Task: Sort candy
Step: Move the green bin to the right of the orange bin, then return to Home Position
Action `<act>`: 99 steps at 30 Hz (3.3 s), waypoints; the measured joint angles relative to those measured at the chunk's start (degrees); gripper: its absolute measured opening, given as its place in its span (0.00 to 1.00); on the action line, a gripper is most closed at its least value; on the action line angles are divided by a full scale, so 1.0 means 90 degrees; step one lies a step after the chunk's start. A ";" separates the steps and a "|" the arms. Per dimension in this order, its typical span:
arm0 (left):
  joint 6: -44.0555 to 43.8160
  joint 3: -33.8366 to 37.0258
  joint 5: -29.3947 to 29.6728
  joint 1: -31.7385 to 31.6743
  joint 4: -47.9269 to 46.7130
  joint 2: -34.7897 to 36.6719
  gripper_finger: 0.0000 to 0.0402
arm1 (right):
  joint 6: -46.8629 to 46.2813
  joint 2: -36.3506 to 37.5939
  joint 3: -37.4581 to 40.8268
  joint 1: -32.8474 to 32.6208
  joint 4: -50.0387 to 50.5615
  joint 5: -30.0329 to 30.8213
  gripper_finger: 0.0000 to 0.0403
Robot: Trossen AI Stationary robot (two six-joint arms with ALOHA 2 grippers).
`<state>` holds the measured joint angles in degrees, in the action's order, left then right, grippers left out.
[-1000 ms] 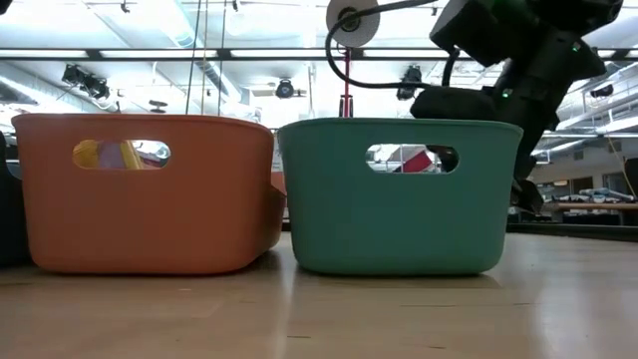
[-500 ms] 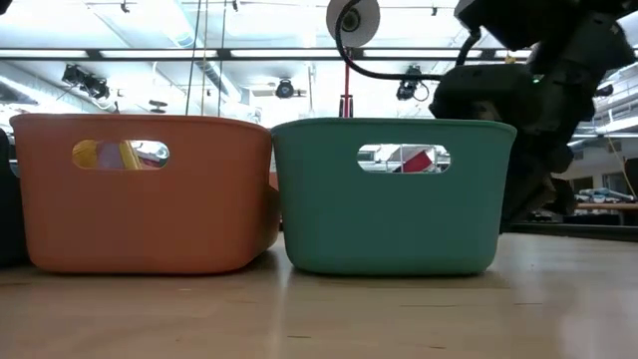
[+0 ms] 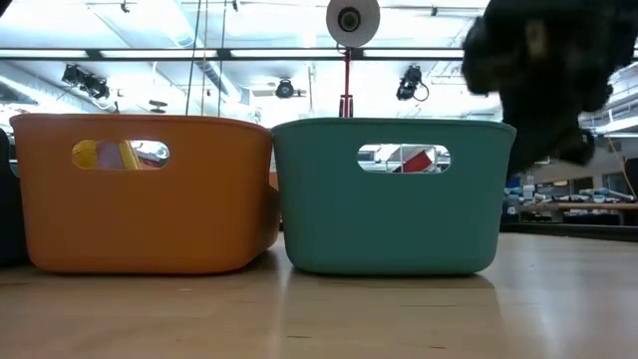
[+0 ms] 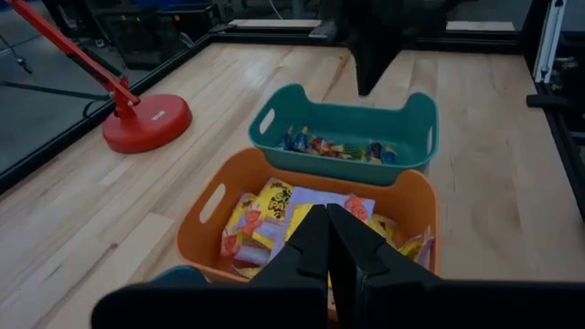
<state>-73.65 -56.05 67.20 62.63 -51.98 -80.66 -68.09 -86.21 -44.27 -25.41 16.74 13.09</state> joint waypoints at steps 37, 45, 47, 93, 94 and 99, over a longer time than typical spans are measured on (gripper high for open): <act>0.1174 0.0002 0.0092 -0.0002 0.1782 -0.0002 0.00 | 0.4589 -0.2462 -0.3705 -0.0930 -0.0329 0.1495 0.00; 0.1307 0.0002 0.0129 -0.0002 0.1808 -0.0002 0.00 | 0.4650 -0.2918 -0.4024 -0.0919 -0.0297 0.1177 0.00; 0.1318 0.0002 0.0135 -0.0002 0.1828 -0.0002 0.00 | 0.4604 -0.2923 -0.4025 -0.0913 -0.0273 0.1177 0.00; 0.1521 0.0005 0.0121 -0.0002 0.2094 -0.0039 0.00 | 0.4941 -0.2877 -0.4024 -0.0999 -0.0280 0.1087 0.00; 0.1688 0.0005 0.0118 -0.0002 0.2224 -0.0039 0.00 | 0.5014 -0.2804 -0.4024 -0.1026 -0.0285 0.1087 0.00; 0.3388 0.0005 0.0133 -0.0045 0.3487 -0.0039 0.00 | 0.5656 -0.2426 -0.4024 -0.1084 -0.0745 0.1089 0.00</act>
<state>-43.15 -56.01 68.40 62.22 -20.59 -81.01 -17.19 -108.04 -80.49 -35.17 10.04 22.90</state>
